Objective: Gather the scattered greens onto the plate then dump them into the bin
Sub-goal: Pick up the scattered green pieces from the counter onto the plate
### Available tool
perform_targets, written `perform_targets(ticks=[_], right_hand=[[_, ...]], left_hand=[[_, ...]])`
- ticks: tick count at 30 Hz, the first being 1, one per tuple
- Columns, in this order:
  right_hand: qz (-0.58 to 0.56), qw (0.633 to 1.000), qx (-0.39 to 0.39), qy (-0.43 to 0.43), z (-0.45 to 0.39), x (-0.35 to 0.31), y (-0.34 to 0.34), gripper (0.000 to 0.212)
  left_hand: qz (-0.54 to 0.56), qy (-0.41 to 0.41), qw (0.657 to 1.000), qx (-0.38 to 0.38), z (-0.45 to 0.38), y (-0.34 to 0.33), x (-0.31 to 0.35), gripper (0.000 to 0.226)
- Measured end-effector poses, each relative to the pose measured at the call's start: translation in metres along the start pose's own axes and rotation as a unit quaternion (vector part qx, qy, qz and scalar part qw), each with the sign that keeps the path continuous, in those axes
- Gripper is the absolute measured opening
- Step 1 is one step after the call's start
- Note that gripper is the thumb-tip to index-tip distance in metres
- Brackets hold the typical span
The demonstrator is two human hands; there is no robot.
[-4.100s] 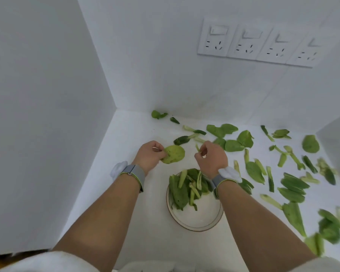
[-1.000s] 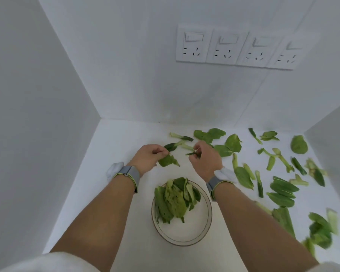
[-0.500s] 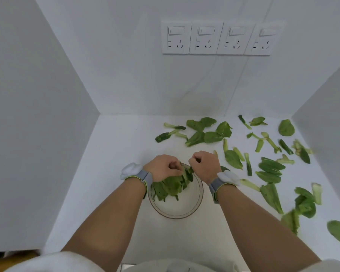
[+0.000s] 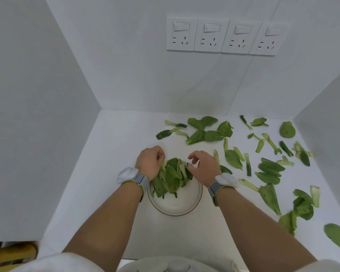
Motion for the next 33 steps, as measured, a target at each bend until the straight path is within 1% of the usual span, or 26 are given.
perform_targets(ticks=[3,7,12,14,17,20,23,25,28,30,32,33], right_hand=[[-0.018,0.999,0.038,-0.026,-0.009,0.0,0.001,0.003],[0.018,0.997,0.055,-0.05,-0.022,0.001,0.001,0.013],[0.052,0.996,0.05,-0.059,-0.046,-0.006,-0.005,0.015],[0.061,0.995,0.053,-0.053,-0.054,-0.009,-0.006,0.015],[0.058,0.997,0.054,-0.023,-0.074,-0.014,-0.009,0.01],[0.075,0.995,0.061,0.001,-0.096,-0.014,-0.01,0.01],[0.092,0.993,0.075,0.005,-0.116,-0.015,-0.007,0.009],[0.104,0.992,0.078,0.004,-0.128,-0.018,-0.008,0.01],[0.108,0.991,0.077,-0.011,-0.154,-0.015,-0.011,0.017],[0.125,0.991,0.054,-0.012,-0.165,-0.016,-0.016,0.027],[0.145,0.989,0.023,-0.021,-0.177,-0.013,-0.022,0.039],[0.152,0.988,0.013,-0.028,-0.181,-0.011,-0.025,0.043]], left_hand=[[0.002,0.016,1.0,0.024,-0.004,0.004,-0.005,0.017],[0.024,0.029,0.998,0.048,-0.013,0.007,-0.011,0.019],[0.046,0.046,0.998,0.024,-0.034,0.007,-0.019,0.018],[0.031,0.031,0.999,0.027,-0.041,0.004,-0.021,0.015],[-0.013,-0.003,0.999,0.038,-0.058,-0.004,-0.024,0.016],[-0.04,-0.023,0.998,0.04,-0.08,-0.013,-0.026,0.016],[-0.064,-0.042,0.997,0.017,-0.098,-0.018,-0.023,0.021],[-0.078,-0.033,0.996,-0.009,-0.109,-0.021,-0.023,0.027],[-0.132,-0.02,0.99,-0.046,-0.132,-0.031,-0.021,0.039],[-0.158,-0.019,0.986,-0.052,-0.141,-0.033,-0.021,0.044],[-0.181,-0.009,0.981,-0.073,-0.152,-0.038,-0.02,0.045],[-0.197,-0.004,0.977,-0.08,-0.155,-0.039,-0.019,0.042]])
Point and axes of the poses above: each hand's wrist, its own z-axis away from the middle knuckle, its own y-axis out of the back of the hand, x = y × z, the point moved 2 cm from there along -z, towards the middle knuckle, and after that the axes turned 6 degrees about -y, right-handed, at the moved point
